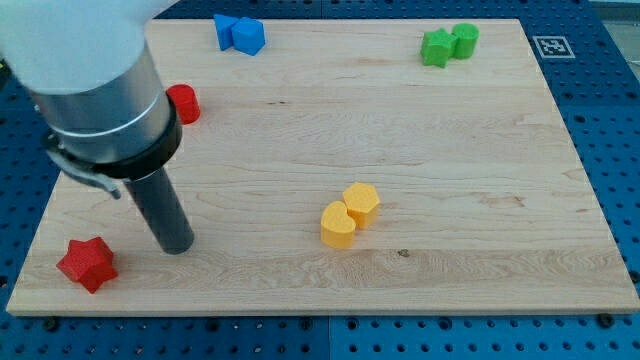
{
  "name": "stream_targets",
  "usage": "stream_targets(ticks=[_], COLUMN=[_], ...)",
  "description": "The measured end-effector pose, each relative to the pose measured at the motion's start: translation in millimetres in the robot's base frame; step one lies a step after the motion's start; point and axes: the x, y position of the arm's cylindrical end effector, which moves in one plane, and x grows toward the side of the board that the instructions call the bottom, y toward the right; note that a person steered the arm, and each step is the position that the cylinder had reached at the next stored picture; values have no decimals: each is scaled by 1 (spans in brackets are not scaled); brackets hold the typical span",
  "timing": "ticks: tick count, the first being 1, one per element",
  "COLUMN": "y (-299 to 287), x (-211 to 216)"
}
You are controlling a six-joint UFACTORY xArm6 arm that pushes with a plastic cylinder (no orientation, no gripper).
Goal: Slide red star towards left a bit
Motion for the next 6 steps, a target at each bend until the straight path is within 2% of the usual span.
stream_targets(ticks=[2,4,6], y=[-20,-15,-26], x=[21,47,54])
